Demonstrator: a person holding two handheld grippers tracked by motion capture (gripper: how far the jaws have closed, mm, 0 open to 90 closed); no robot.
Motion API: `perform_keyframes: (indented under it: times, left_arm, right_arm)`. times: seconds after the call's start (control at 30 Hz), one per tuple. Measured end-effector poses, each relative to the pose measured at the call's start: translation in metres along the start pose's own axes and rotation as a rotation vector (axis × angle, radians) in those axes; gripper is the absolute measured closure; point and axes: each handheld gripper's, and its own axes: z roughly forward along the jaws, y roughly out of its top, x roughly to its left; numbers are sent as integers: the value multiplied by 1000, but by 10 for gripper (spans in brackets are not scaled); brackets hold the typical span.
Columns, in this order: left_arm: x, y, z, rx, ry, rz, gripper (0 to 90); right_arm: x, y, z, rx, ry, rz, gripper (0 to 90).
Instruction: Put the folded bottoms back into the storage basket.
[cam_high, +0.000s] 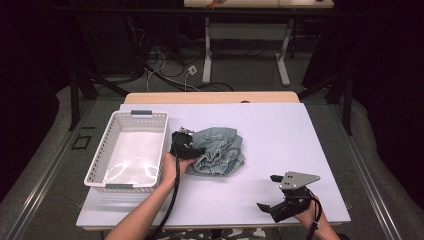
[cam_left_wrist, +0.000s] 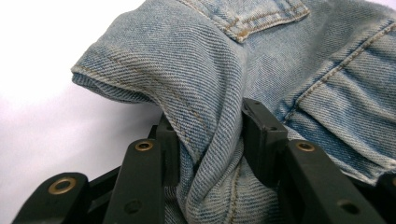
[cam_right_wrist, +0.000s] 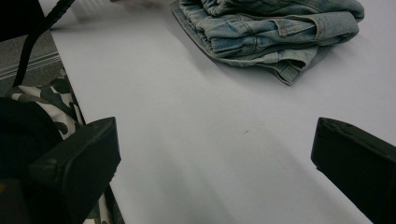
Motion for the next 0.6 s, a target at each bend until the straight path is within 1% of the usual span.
perform_keyframes:
  times: [0.1,0.13,0.17,0.2,0.3,0.37,0.43,0.47,0.5,0.53,0.6]
  left_arm:
    - [1,1,1,1,11,-2,596]
    - [2,1,2,-8,10,-9,570]
    - [4,1,3,-29,-2,-11,546]
    - [5,1,4,-43,1,-14,516]
    - [7,1,7,-45,14,-24,428]
    - [7,0,9,-50,25,-29,388]
    - [7,0,10,-42,33,-30,335]
    - [8,0,11,-38,33,-31,330]
    - [8,0,12,-33,32,-41,326]
    - [8,0,13,-19,33,-41,323]
    - [8,2,13,-2,35,-28,315]
  right_arm:
    - [1,0,0,-1,3,0,12]
    - [1,0,0,1,3,-2,12]
    - [1,0,0,2,4,-4,12]
    - [1,0,1,2,2,-4,12]
    - [1,1,1,3,-4,-3,12]
    - [1,0,1,3,-3,-1,13]
    - [1,0,1,4,-2,0,13]
    - [1,0,1,5,-2,0,13]
    - [1,0,1,5,-1,1,13]
    - [1,0,1,6,-1,0,13]
    - [1,0,1,7,-1,-2,13]
